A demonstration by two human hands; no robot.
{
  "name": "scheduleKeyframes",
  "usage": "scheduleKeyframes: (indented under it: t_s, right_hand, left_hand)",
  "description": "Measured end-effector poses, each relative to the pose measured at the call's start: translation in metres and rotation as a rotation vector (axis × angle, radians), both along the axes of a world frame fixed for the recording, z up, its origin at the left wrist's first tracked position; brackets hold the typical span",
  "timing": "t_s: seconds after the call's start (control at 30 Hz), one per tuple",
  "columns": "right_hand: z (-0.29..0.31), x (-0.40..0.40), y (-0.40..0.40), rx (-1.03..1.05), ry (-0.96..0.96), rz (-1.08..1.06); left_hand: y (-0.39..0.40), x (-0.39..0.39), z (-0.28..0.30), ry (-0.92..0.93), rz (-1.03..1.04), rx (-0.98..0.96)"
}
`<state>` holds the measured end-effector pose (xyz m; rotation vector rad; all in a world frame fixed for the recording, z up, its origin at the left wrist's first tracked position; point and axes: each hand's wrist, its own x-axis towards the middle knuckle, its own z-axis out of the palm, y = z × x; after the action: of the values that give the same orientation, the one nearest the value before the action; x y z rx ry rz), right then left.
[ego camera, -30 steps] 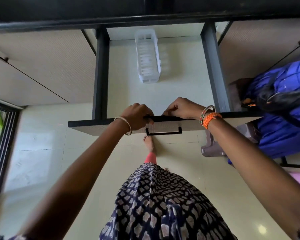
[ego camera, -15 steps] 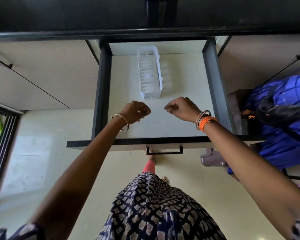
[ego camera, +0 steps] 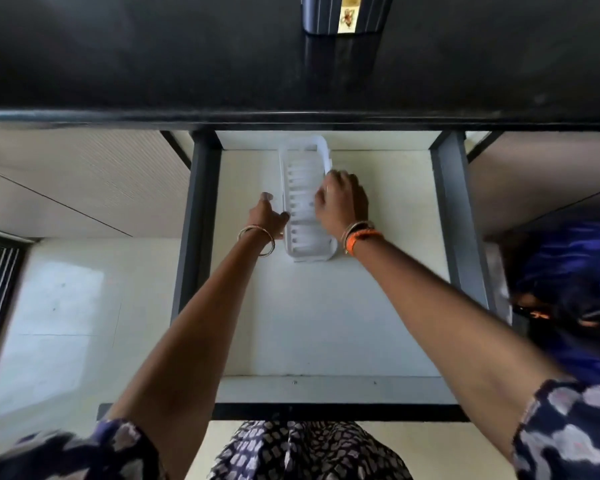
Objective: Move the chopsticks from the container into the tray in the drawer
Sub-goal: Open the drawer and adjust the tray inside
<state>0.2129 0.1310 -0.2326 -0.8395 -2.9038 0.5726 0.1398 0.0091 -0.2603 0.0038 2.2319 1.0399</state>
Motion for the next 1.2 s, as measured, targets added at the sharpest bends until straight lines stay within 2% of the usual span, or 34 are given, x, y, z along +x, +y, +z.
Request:
scheduleKeyframes:
  t_s: [0.13, 0.23, 0.27, 0.3, 0.4, 0.43, 0.5, 0.6, 0.8, 0.93, 1.2]
  right_hand:
    - [-0.017, 0.009, -0.040, -0.143, -0.151, 0.063]
    - [-0.022, 0.029, -0.049, -0.165, -0.247, 0.146]
    - [-0.021, 0.038, -0.049, -0.145, -0.267, 0.174]
    - [-0.020, 0.050, -0.049, -0.122, -0.273, 0.186]
    - [-0.016, 0.093, -0.038, -0.040, -0.296, 0.223]
    - [-0.015, 0.110, -0.032, -0.008, -0.315, 0.253]
    - [-0.013, 0.142, -0.019, 0.043, -0.343, 0.312]
    - [-0.010, 0.175, -0.003, 0.143, -0.354, 0.340]
    - [-0.004, 0.212, -0.012, 0.216, -0.369, 0.290]
    - [0.001, 0.216, -0.020, 0.207, -0.398, 0.295]
    - [0.000, 0.214, -0.021, 0.257, -0.430, 0.311]
  left_hand:
    - [-0.007, 0.003, -0.001, -0.302, 0.129, 0.164]
    - [-0.017, 0.019, -0.006, -0.321, 0.229, 0.223]
    - [-0.020, 0.024, -0.009, -0.214, 0.230, 0.222]
    - [-0.024, 0.030, -0.010, -0.017, 0.141, 0.173]
    - [-0.041, 0.048, -0.010, 0.589, -0.441, -0.192]
    - [-0.047, 0.053, -0.007, 0.704, -0.590, -0.273]
    - [-0.057, 0.064, -0.003, 0.792, -0.811, -0.363]
    - [-0.073, 0.085, 0.000, 0.742, -0.923, -0.481]
    - [-0.103, 0.142, 0.000, 0.745, -0.835, -0.451]
    - [-0.105, 0.150, 0.009, 0.673, -0.837, -0.509]
    - [-0.107, 0.148, 0.004, 0.649, -0.883, -0.525]
